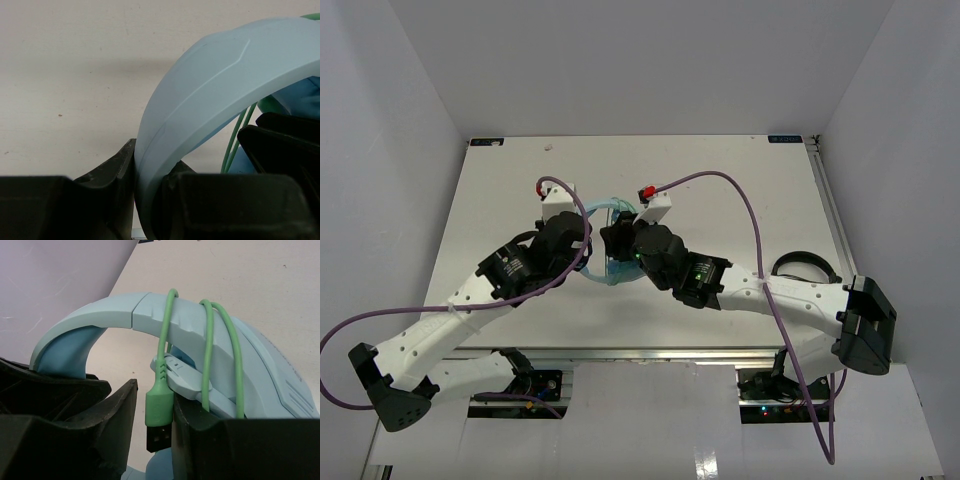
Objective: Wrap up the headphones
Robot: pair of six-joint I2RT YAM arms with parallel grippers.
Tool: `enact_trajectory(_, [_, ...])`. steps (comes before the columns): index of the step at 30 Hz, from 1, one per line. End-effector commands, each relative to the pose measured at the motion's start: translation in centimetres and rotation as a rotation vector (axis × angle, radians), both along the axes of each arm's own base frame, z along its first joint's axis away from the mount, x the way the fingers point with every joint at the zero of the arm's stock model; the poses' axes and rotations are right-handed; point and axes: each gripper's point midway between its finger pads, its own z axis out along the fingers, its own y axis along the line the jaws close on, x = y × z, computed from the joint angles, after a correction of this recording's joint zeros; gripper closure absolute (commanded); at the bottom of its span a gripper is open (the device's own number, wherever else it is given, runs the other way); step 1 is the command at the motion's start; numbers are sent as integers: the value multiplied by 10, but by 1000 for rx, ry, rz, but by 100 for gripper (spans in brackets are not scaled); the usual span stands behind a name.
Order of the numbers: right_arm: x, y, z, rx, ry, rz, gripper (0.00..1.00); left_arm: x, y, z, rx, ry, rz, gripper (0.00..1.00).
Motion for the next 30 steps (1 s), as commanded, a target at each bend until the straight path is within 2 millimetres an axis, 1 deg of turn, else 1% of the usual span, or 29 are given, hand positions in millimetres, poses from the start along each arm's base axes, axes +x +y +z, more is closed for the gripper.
enact_trajectory(1, [10,-41,-50,-234,36,-100,62,16,8,105,-296,-289,131,100])
enact_trajectory(4, [9,-42,-46,-227,32,-93,62,18,10,103,-275,-287,140,100])
enact_trajectory(7, [4,-36,-44,-223,33,-52,60,19,11,102,-261,-287,146,100])
enact_trajectory(12, [-2,-27,-37,-228,18,17,52,21,10,101,-241,-283,147,100])
enact_trajectory(16, [-8,-22,-30,-221,8,54,48,22,9,96,-231,-274,148,100])
enact_trajectory(20, [-13,-20,-25,-213,-1,82,47,23,8,92,-224,-268,148,100])
enact_trajectory(25, [-20,-19,-14,-190,-12,125,46,24,7,94,-227,-268,148,100])
enact_trajectory(30, [-30,-19,-9,-170,-12,175,44,24,8,94,-226,-271,150,100])
